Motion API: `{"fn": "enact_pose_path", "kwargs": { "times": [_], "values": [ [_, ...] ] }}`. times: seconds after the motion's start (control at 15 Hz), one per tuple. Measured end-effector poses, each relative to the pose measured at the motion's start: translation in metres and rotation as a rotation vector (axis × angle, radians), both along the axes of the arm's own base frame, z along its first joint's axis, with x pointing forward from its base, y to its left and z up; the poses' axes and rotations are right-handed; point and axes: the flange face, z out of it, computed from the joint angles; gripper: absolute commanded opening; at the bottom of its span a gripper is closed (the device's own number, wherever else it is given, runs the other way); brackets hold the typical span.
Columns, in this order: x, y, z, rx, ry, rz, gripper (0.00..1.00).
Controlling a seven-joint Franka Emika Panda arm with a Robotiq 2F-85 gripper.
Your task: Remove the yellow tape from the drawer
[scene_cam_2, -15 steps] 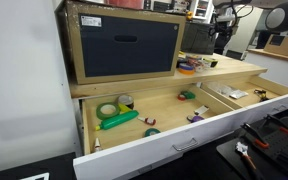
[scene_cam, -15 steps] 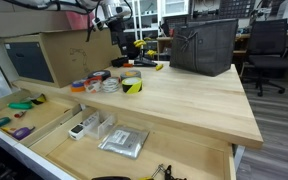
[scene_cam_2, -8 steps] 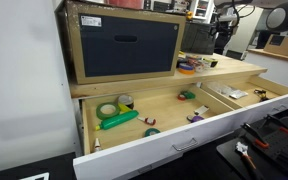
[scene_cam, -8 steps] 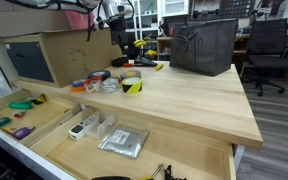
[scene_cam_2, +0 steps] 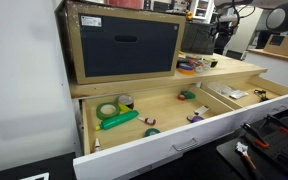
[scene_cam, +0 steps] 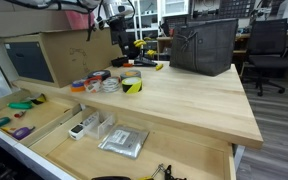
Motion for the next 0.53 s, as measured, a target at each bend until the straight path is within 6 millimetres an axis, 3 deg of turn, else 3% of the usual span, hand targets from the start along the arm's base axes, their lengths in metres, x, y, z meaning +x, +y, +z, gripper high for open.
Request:
{"fn": "enact_pose_path", "kwargs": {
  "times": [0.2,0.53],
  "values": [
    [-0.008,0.008,0.028,0.021,0.011,0.058,1.0],
    [-0.04,0.025,0.121,0.044,-0.007,0.158,1.0]
  ]
}}
